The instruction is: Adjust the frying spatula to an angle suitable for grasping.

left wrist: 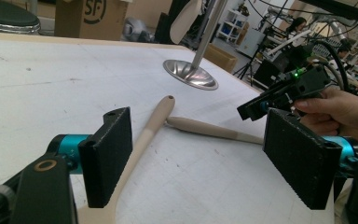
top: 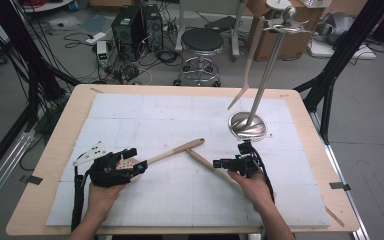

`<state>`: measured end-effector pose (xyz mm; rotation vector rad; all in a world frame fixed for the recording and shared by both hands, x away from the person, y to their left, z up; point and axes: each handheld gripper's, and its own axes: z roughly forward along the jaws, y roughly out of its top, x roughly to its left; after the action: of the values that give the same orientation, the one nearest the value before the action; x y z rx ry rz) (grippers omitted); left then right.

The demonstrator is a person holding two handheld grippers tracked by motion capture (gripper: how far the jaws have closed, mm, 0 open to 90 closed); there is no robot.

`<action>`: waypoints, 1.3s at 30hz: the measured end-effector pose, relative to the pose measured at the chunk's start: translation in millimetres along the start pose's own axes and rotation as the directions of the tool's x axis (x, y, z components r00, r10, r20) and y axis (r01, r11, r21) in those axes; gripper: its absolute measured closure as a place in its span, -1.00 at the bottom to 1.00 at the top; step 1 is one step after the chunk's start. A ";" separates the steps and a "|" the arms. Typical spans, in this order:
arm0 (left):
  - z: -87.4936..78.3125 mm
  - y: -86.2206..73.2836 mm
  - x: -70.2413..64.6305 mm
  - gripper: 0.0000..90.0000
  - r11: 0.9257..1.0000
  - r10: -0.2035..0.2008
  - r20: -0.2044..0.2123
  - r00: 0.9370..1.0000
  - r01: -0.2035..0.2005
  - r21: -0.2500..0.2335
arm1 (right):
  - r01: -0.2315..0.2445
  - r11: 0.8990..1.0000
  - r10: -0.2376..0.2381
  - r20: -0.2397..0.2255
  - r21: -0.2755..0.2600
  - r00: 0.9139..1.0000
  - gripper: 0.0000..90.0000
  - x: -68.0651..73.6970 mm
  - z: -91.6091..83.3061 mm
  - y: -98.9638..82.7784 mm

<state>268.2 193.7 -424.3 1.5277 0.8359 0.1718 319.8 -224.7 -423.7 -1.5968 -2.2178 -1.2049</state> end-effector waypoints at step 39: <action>4.2 -0.1 1.1 -0.45 1.000 -0.005 0.010 1.000 0.005 0.006 | -0.009 0.992 0.008 0.014 0.122 1.000 0.18 -7.7 13.7 5.8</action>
<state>271.3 190.9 -425.5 1.5304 0.8330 0.1583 332.2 -220.4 -434.1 -1.5697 -2.2432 -1.0377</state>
